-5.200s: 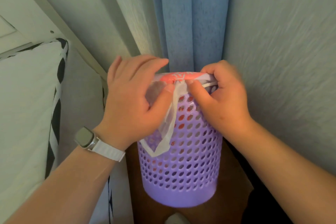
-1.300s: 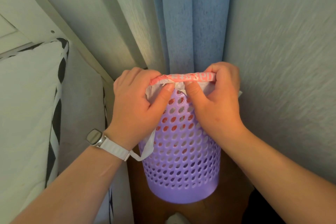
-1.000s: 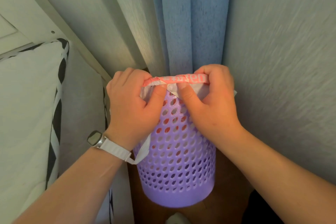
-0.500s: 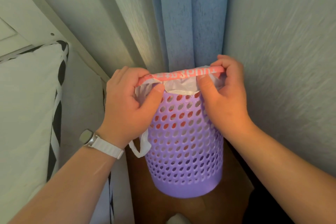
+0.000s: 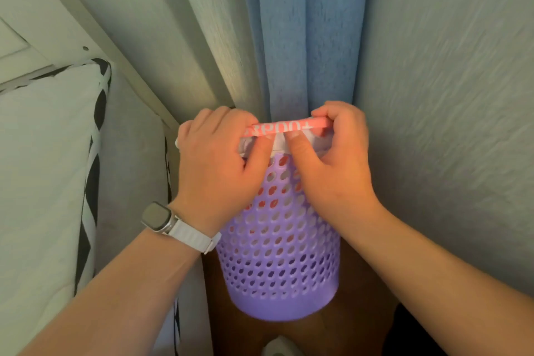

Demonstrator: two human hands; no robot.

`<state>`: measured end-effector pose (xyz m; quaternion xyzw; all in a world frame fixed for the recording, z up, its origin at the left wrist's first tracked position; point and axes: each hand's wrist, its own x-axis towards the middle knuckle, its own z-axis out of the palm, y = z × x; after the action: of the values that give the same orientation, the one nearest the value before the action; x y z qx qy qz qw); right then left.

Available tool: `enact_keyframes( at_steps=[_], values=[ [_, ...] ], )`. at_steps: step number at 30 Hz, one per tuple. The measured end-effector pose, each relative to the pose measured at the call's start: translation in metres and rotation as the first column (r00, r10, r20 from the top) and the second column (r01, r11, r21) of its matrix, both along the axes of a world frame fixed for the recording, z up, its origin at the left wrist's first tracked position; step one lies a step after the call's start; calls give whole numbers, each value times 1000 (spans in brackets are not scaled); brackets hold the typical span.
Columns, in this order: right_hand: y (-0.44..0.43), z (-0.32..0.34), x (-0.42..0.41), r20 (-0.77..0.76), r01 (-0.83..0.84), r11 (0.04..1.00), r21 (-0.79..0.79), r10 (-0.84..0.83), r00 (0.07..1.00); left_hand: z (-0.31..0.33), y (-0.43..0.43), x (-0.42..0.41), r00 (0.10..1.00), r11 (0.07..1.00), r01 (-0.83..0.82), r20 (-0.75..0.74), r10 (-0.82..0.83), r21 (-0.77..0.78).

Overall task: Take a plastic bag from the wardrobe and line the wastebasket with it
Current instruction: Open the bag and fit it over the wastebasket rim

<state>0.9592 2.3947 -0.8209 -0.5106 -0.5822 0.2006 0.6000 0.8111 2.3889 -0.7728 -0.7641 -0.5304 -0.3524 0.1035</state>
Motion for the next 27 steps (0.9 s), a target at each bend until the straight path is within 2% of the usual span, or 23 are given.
enact_keyframes(
  at_steps=[4, 9, 13, 15, 19, 23, 27],
  values=[
    [5, -4, 7, -33, -54, 999, -8, 53, 998, 5, 6, -14, 1000, 999, 0, -11, 1, 35],
    [18, -7, 22, -70, -82, 994, -74, 77, 995, 4, 7, -18, 997, 998, 37, 63, -41, 49],
    [19, -9, 23, -101, -74, 997, -31, 71, 992, 1, 6, -15, 990, 997, 67, 125, -72, 38],
    [19, -9, 24, -94, -48, 999, -13, 47, 995, 0, 6, -14, 991, 997, 80, 106, -82, 21],
    [16, -6, 22, -36, 3, 1000, 21, -2, 999, 5, -1, -7, 997, 997, 69, -29, -68, 18],
    [10, 0, 14, 5, 37, 998, 50, -38, 999, 5, -10, 13, 998, 999, 33, -52, -33, -9],
    [2, 2, 5, 45, 42, 998, 51, -45, 998, 3, -8, 14, 1000, 1000, -15, -8, 15, -4]
  ],
)
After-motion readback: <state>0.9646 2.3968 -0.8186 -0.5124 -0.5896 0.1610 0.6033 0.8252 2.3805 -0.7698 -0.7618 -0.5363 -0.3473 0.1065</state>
